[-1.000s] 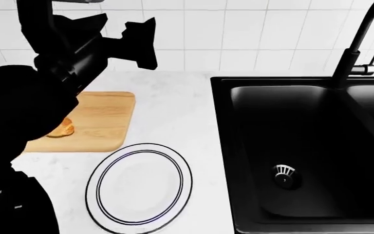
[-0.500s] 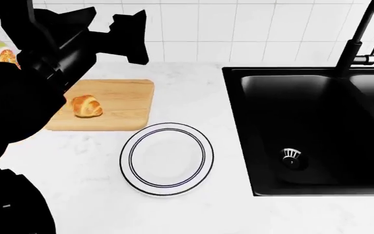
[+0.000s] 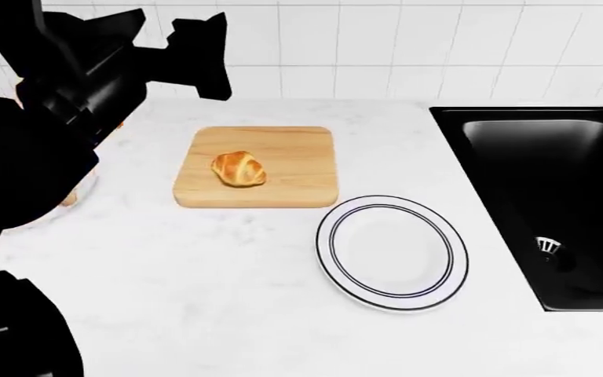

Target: From the different types of pastries on the counter, select a croissant and place it on the cutting board. Then retrieve a jar of jam from the cabinet and place it alongside the croissant on the cutting board.

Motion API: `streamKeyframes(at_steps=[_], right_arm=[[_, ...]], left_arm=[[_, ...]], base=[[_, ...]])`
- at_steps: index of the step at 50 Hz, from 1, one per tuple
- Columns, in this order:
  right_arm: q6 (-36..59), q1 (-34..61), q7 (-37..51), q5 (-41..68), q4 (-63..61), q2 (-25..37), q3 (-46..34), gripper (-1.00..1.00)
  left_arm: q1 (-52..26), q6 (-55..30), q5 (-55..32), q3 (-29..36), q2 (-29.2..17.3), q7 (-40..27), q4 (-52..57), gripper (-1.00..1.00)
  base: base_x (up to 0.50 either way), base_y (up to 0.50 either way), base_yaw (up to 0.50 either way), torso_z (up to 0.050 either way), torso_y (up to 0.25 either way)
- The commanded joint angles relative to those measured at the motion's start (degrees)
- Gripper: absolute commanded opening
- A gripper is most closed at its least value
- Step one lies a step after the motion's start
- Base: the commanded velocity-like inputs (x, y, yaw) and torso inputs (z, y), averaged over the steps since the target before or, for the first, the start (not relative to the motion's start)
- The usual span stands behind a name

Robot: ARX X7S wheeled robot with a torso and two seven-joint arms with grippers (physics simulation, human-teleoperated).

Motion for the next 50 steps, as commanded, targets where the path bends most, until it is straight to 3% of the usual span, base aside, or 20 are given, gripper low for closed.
streamKeyframes(at_steps=[1,10,19,26,30,33,38,50], right_arm=[[-3.82,-2.99,2.85,5.66,1.39,1.94,-1.65,-1.00],[-6.78,-2.35,0.48,6.68,4.71,3.85,-2.14,-1.00],[1.11,1.27,4.20,9.40,-1.11,3.14,1.21,-1.00],[1.07,0.04,51.61,66.61,-0.98,14.84,-1.96,-1.00],[-0.35,-2.68,73.89,95.65,-3.08,20.50,-6.38,-1.00],[-5.78,-3.35,84.36,111.67,-7.74,25.23,-11.67,-1.00],[-15.56,-6.25,89.04,123.33,-18.57,33.05,-15.51,-1.00],[-31.32,-22.34,88.51,130.84,-41.45,46.51,-14.23,-1.00]], left_arm=[[-0.57,-0.78,-1.01,-0.20,-0.05,-1.22,0.08,1.00],[0.13,0.51,-0.91,0.37,-0.61,-0.82,0.00,1.00],[-0.75,-0.76,-3.03,-2.24,-0.01,-3.00,0.54,1.00],[-0.34,-1.24,-3.13,-1.30,-0.52,-3.42,0.21,1.00],[0.60,0.00,-2.00,0.30,-1.18,-2.57,-0.53,1.00],[1.22,1.38,-0.87,1.57,-1.50,-1.80,-1.41,1.00],[2.34,3.85,0.78,3.46,-1.68,-0.55,-2.58,1.00],[3.89,8.59,4.35,6.99,-2.71,2.14,-6.38,1.00]], base=[[0.00,0.50,0.00,0.000,0.000],[0.03,0.39,0.00,0.000,0.000],[0.00,0.00,0.00,0.000,0.000],[0.00,0.00,0.00,0.000,0.000],[0.00,0.00,0.00,0.000,0.000],[0.00,0.00,0.00,0.000,0.000],[0.00,0.00,0.00,0.000,0.000],[0.00,0.00,0.00,0.000,0.000]])
